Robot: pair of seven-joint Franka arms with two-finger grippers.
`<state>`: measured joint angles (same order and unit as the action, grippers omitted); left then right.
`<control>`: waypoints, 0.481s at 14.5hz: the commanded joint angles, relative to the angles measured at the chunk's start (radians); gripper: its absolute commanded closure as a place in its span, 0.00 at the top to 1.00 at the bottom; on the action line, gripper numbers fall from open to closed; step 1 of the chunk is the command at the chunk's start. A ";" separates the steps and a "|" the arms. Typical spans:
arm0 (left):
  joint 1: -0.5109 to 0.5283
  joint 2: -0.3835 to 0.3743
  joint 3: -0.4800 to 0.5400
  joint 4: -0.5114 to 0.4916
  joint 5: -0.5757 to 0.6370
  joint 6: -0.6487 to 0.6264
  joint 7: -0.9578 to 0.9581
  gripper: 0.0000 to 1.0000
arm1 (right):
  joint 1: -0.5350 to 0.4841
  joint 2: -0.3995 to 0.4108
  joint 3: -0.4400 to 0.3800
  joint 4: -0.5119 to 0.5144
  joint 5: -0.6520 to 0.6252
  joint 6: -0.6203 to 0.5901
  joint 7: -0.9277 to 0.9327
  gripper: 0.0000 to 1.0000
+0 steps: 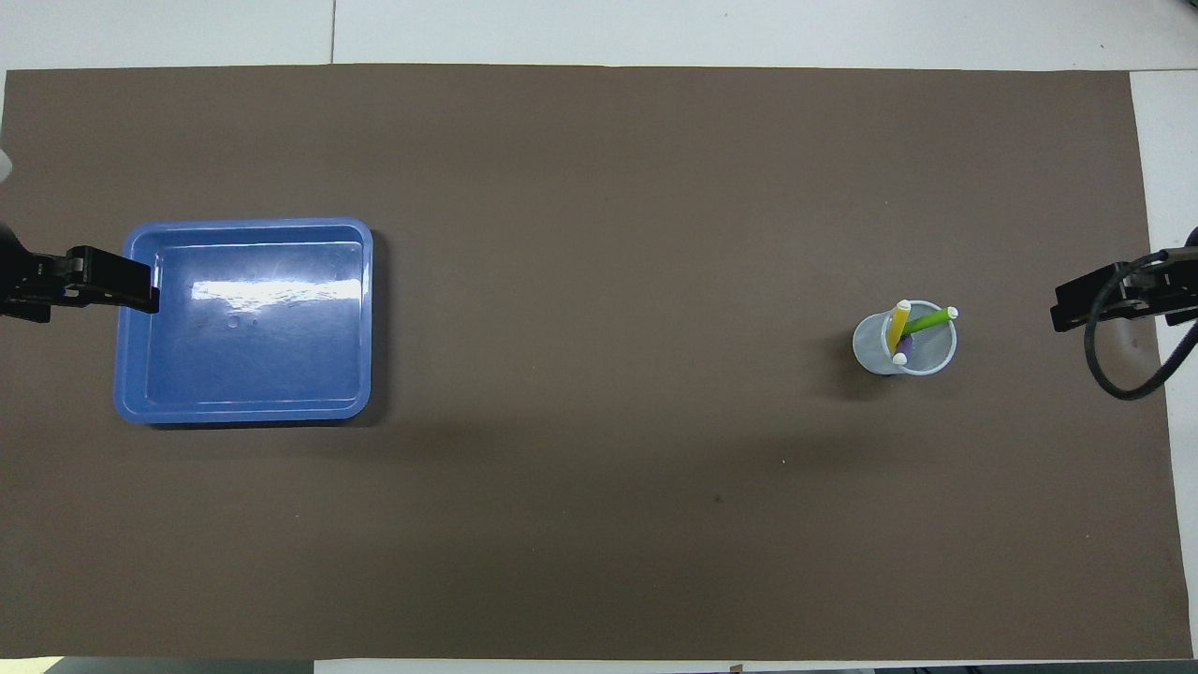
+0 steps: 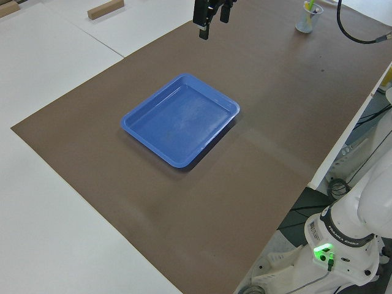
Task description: Transfer and insert pens with both arms
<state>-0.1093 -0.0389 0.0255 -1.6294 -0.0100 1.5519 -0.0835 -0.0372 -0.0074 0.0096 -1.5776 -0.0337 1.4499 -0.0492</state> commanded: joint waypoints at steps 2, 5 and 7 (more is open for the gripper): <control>0.007 -0.012 -0.006 -0.003 0.015 -0.018 0.008 1.00 | -0.015 -0.006 0.007 0.005 0.015 -0.003 0.014 1.00; 0.010 -0.010 -0.004 0.000 0.015 -0.004 0.007 1.00 | -0.012 -0.006 0.009 0.007 0.015 0.004 0.014 1.00; 0.010 -0.012 -0.004 -0.001 0.015 -0.007 0.005 1.00 | -0.013 -0.006 0.010 0.007 0.020 0.000 0.014 1.00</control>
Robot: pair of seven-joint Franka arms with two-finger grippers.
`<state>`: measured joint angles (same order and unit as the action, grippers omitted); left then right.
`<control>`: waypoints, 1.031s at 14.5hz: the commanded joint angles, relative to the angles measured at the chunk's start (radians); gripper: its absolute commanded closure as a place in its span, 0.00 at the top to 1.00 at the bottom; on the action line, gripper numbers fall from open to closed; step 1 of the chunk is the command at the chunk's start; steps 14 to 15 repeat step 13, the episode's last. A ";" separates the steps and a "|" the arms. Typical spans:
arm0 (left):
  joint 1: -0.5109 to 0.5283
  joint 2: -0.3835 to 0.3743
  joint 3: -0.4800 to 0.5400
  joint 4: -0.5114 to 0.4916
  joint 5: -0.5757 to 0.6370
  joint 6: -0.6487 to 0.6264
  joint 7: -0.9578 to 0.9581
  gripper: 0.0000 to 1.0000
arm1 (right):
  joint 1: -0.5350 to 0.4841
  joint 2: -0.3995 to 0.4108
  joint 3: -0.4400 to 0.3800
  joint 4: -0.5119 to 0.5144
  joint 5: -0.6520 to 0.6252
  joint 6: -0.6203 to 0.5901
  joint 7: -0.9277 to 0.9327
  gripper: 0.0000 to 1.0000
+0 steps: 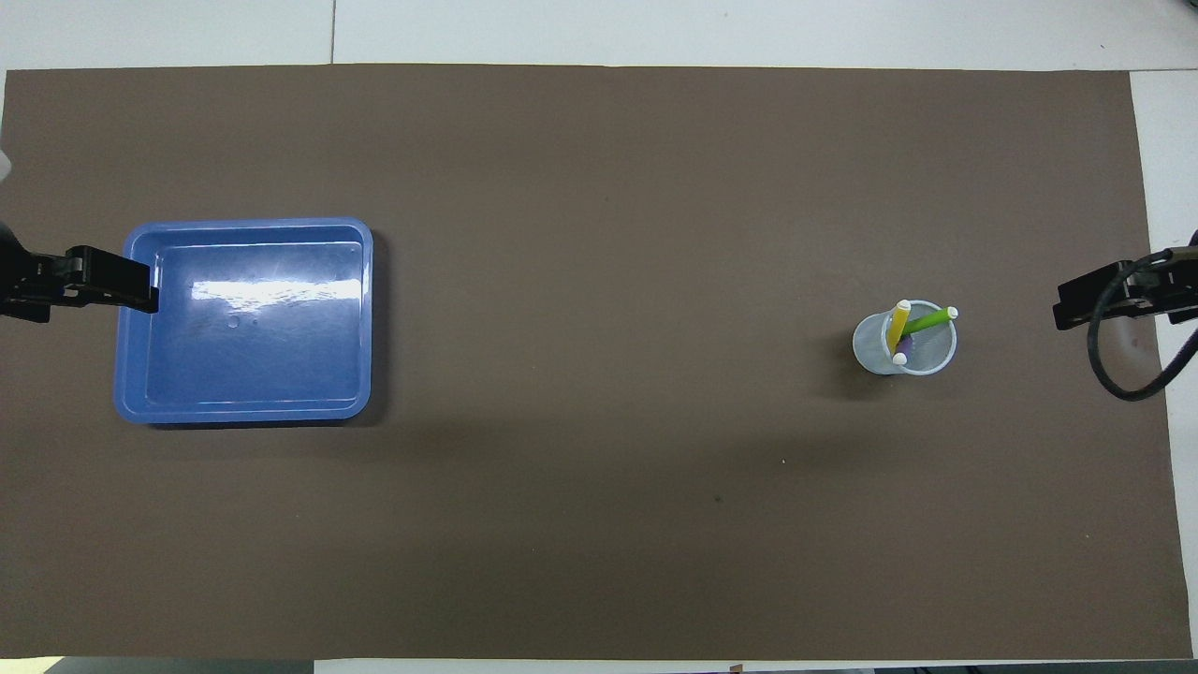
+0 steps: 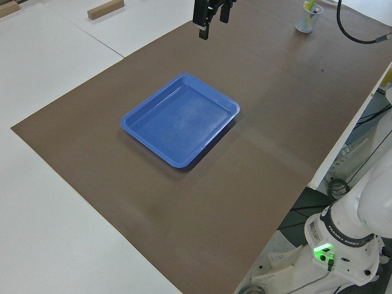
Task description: Transfer and insert pens with both arms
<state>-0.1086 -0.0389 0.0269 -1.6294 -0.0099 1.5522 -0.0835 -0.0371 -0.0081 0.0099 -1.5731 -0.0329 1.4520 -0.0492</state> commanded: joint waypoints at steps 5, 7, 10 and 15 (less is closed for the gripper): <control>0.009 -0.012 -0.004 -0.003 0.015 -0.006 0.005 1.00 | -0.007 -0.006 0.013 0.004 0.021 -0.001 0.014 1.00; 0.009 -0.012 -0.004 -0.003 0.015 -0.006 0.005 1.00 | -0.009 -0.006 0.012 0.004 0.021 0.002 0.014 1.00; 0.010 -0.013 -0.004 -0.003 0.015 -0.006 0.005 1.00 | -0.007 -0.006 0.013 0.004 0.019 0.002 0.014 1.00; 0.023 -0.012 -0.004 -0.003 0.015 -0.006 0.007 1.00 | -0.007 -0.006 0.013 0.004 0.019 0.002 0.014 1.00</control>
